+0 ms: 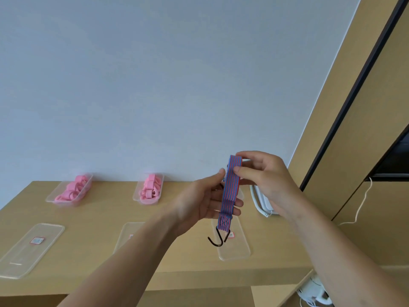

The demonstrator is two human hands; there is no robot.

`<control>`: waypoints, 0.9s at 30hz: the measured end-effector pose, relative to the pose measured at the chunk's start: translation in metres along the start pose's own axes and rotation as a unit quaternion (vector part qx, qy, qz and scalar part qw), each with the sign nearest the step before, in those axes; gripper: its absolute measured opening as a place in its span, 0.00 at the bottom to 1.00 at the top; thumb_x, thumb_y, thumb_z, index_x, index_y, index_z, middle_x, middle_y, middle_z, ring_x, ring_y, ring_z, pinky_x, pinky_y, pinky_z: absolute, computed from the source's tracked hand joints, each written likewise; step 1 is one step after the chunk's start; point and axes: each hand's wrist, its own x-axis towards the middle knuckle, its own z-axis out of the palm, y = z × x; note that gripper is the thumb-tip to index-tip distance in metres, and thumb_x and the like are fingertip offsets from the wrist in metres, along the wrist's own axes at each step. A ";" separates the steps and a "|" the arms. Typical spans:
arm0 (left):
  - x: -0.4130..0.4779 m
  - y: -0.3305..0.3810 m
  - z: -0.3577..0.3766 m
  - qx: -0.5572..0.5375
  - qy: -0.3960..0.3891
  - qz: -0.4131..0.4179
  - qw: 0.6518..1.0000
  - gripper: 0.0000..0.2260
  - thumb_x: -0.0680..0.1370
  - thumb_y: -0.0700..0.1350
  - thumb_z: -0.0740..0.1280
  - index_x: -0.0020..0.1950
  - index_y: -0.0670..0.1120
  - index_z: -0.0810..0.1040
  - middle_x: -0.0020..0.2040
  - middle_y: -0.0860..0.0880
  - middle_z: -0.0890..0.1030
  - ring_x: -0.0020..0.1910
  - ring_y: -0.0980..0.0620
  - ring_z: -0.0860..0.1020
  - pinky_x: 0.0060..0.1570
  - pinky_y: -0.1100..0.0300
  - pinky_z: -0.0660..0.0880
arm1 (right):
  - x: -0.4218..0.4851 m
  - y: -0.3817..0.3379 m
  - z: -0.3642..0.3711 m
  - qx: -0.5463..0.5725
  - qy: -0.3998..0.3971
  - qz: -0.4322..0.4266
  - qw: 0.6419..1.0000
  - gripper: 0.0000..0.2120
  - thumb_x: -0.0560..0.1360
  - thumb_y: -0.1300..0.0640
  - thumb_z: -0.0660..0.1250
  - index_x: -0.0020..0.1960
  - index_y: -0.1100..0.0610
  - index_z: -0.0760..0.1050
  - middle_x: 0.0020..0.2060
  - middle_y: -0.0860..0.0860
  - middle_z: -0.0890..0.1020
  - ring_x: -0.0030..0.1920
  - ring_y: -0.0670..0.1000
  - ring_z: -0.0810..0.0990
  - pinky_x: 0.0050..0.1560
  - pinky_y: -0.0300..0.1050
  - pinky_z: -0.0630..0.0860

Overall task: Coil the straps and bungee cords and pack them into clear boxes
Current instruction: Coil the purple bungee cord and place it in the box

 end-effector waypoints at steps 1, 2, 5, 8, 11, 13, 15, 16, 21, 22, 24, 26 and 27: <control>-0.001 0.000 -0.004 0.006 -0.019 0.004 1.000 0.21 0.82 0.57 0.63 0.63 0.41 0.81 0.57 0.37 0.85 0.53 0.39 0.84 0.61 0.43 0.77 | 0.002 -0.001 0.000 0.012 0.015 -0.003 1.000 0.13 0.74 0.67 0.72 0.57 0.56 0.81 0.45 0.55 0.87 0.49 0.57 0.86 0.55 0.59 0.81; -0.002 -0.001 -0.008 0.016 -0.040 0.014 0.999 0.21 0.79 0.53 0.67 0.66 0.40 0.79 0.58 0.38 0.85 0.54 0.39 0.84 0.63 0.42 0.76 | 0.003 -0.004 -0.001 0.019 0.029 -0.008 0.999 0.14 0.74 0.67 0.72 0.57 0.56 0.81 0.46 0.56 0.87 0.48 0.57 0.86 0.54 0.57 0.82; -0.001 -0.005 -0.016 0.053 -0.079 0.050 0.994 0.26 0.72 0.37 0.71 0.70 0.42 0.75 0.63 0.40 0.82 0.58 0.41 0.83 0.63 0.41 0.77 | 0.005 -0.009 -0.002 0.037 0.048 -0.022 0.998 0.15 0.74 0.68 0.72 0.59 0.58 0.80 0.47 0.58 0.86 0.49 0.57 0.86 0.50 0.48 0.83; 0.002 -0.007 -0.013 0.038 -0.046 0.062 0.996 0.22 0.76 0.29 0.69 0.69 0.41 0.75 0.58 0.40 0.84 0.52 0.42 0.85 0.56 0.42 0.82 | 0.006 -0.009 0.002 0.008 0.053 -0.044 0.998 0.19 0.73 0.67 0.73 0.62 0.54 0.79 0.48 0.54 0.86 0.50 0.53 0.86 0.54 0.47 0.82; 0.005 -0.004 -0.012 0.004 0.014 0.040 0.999 0.12 0.81 0.31 0.63 0.64 0.37 0.77 0.51 0.41 0.85 0.44 0.44 0.85 0.45 0.49 0.84 | 0.005 -0.011 0.009 -0.059 0.063 -0.091 0.992 0.23 0.72 0.67 0.74 0.65 0.55 0.77 0.49 0.48 0.85 0.50 0.44 0.84 0.56 0.38 0.78; 0.006 -0.001 -0.013 -0.015 0.052 0.013 0.998 0.08 0.82 0.34 0.63 0.58 0.36 0.79 0.45 0.40 0.85 0.39 0.45 0.85 0.39 0.55 0.83 | 0.003 -0.012 0.015 -0.078 0.064 -0.110 0.989 0.25 0.72 0.69 0.74 0.67 0.56 0.76 0.51 0.46 0.84 0.51 0.40 0.83 0.54 0.36 0.78; 0.007 0.000 -0.012 -0.025 0.078 0.000 0.997 0.06 0.82 0.35 0.64 0.53 0.36 0.80 0.40 0.39 0.84 0.35 0.46 0.84 0.36 0.57 0.82 | -0.002 -0.011 0.022 -0.091 0.065 -0.128 0.985 0.25 0.72 0.69 0.73 0.66 0.55 0.77 0.54 0.46 0.83 0.53 0.41 0.82 0.55 0.38 0.79; 0.007 0.000 -0.012 -0.026 0.088 -0.002 0.996 0.06 0.81 0.36 0.65 0.52 0.37 0.81 0.39 0.40 0.84 0.34 0.46 0.83 0.34 0.58 0.81 | -0.004 -0.010 0.025 -0.097 0.066 -0.136 0.984 0.24 0.72 0.69 0.73 0.65 0.54 0.78 0.55 0.47 0.83 0.53 0.42 0.82 0.55 0.39 0.79; 0.007 -0.005 -0.019 -0.014 0.100 -0.005 0.995 0.04 0.81 0.38 0.67 0.51 0.38 0.80 0.35 0.42 0.82 0.29 0.49 0.81 0.29 0.61 0.78 | -0.007 -0.012 0.035 -0.089 0.072 -0.146 0.983 0.22 0.71 0.70 0.72 0.62 0.54 0.79 0.54 0.48 0.84 0.52 0.45 0.83 0.55 0.44 0.81; 0.006 -0.006 -0.022 -0.013 0.095 -0.005 0.995 0.04 0.81 0.38 0.67 0.51 0.38 0.80 0.35 0.42 0.82 0.29 0.49 0.81 0.29 0.61 0.78 | -0.005 -0.013 0.036 -0.074 0.078 -0.136 0.985 0.22 0.71 0.70 0.73 0.61 0.53 0.80 0.53 0.49 0.85 0.53 0.46 0.84 0.57 0.46 0.81; 0.004 -0.007 -0.028 -0.014 0.077 -0.003 0.997 0.04 0.82 0.39 0.68 0.52 0.38 0.80 0.35 0.42 0.82 0.29 0.50 0.81 0.29 0.61 0.78 | -0.001 -0.016 0.036 -0.020 0.091 -0.109 0.990 0.21 0.71 0.71 0.73 0.59 0.53 0.80 0.50 0.52 0.86 0.54 0.50 0.84 0.60 0.49 0.80; 0.001 -0.009 -0.033 -0.019 0.060 -0.001 0.998 0.05 0.82 0.40 0.68 0.53 0.38 0.79 0.36 0.42 0.83 0.29 0.50 0.81 0.30 0.61 0.79 | 0.002 -0.017 0.037 0.038 0.096 -0.083 0.991 0.20 0.71 0.72 0.72 0.57 0.54 0.81 0.49 0.54 0.86 0.53 0.53 0.85 0.61 0.51 0.79; 0.000 -0.009 -0.036 -0.024 0.058 -0.002 0.998 0.06 0.83 0.41 0.67 0.53 0.38 0.79 0.36 0.42 0.83 0.29 0.50 0.81 0.30 0.61 0.79 | 0.002 -0.017 0.038 0.050 0.096 -0.077 0.991 0.20 0.71 0.73 0.72 0.57 0.54 0.81 0.49 0.54 0.86 0.53 0.53 0.85 0.60 0.52 0.80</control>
